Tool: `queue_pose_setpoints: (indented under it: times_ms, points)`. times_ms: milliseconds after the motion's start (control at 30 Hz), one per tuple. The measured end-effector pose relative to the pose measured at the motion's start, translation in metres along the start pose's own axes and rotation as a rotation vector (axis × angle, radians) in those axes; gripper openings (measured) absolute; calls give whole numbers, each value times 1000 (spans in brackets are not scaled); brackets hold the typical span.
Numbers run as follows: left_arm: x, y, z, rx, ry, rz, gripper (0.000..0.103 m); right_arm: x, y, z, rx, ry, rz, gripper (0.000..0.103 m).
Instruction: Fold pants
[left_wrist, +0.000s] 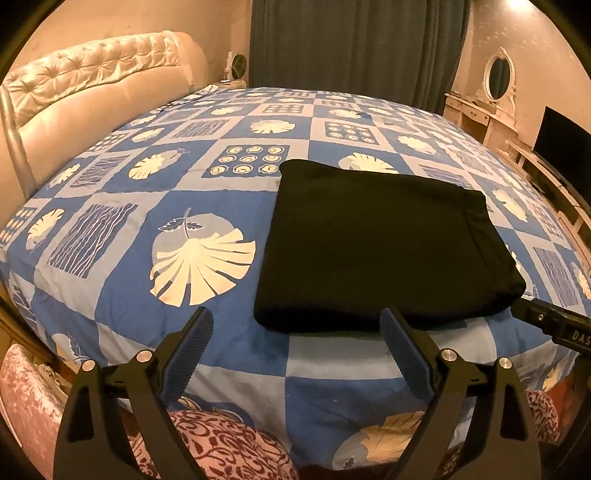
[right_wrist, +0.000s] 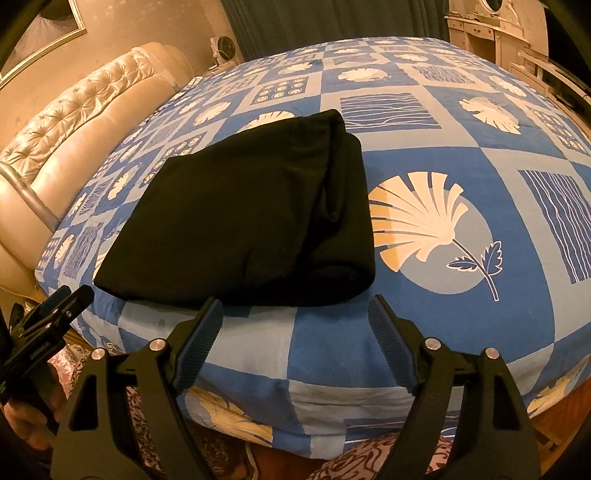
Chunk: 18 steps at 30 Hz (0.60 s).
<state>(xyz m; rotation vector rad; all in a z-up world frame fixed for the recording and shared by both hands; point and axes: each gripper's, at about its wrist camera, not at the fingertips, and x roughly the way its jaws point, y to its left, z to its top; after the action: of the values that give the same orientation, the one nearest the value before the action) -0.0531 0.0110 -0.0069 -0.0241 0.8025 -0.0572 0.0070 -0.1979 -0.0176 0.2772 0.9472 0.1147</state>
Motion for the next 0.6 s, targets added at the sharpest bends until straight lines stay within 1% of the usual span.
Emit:
queue_pose_setpoints:
  times_ms: [433,600]
  points:
    - [-6,0,3,-6,-28,9,91,4,-4,0,4,9,-1,81]
    - [-6,1,3,-8,-20,4,91,5,-4,0,1,11,-1,81]
